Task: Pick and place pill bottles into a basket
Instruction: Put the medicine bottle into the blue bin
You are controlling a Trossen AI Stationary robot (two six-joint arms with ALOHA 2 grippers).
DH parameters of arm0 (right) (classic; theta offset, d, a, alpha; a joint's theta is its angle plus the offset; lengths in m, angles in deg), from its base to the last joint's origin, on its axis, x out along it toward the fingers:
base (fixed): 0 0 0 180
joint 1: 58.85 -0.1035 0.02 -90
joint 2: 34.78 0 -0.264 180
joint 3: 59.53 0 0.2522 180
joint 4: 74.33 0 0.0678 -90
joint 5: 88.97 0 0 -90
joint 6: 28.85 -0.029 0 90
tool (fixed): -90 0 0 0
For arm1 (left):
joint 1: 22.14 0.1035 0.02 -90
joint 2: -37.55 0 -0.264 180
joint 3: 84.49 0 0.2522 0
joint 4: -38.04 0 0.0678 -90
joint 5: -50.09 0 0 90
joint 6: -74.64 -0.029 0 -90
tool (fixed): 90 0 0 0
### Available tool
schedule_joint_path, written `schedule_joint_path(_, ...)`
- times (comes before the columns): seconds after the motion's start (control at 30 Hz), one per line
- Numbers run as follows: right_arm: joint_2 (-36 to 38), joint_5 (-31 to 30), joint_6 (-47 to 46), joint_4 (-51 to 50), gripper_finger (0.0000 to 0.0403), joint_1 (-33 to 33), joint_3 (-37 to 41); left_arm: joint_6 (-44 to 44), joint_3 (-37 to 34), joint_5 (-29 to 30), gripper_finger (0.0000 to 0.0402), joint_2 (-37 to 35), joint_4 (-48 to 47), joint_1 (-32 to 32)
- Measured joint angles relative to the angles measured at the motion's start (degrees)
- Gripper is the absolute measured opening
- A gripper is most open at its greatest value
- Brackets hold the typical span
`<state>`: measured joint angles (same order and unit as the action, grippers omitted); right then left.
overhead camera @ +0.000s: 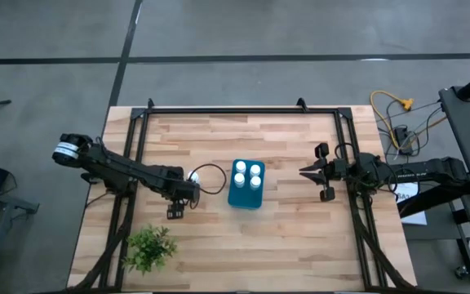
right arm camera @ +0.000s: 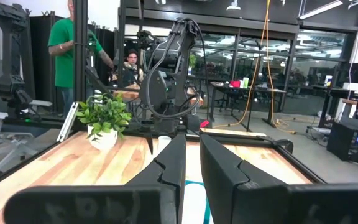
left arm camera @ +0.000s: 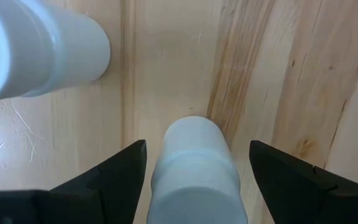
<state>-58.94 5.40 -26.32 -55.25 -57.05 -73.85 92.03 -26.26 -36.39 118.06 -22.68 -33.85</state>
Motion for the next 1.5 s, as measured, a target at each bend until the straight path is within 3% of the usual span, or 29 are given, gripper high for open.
schedule_joint_path(0.4, 0.0, 0.0, 0.0, 0.0, 0.0038, 0.0, 0.0, -0.3, 0.0, -0.2, 0.0161, -0.1, -0.1, 0.0)
schedule_joint_path(0.93, 0.0, 0.0, 0.0, 0.0, 0.0038, 0.0, 0.0, -1.7, 0.9, -2.7, 0.0161, -0.1, -1.0, 0.0)
schedule_joint_path(1.5, 0.0, 0.0, 0.0, 0.0, 0.0038, 0.0, 0.0, -10.0, 20.0, -2.8, 0.0161, 0.4, -5.4, 0.3)
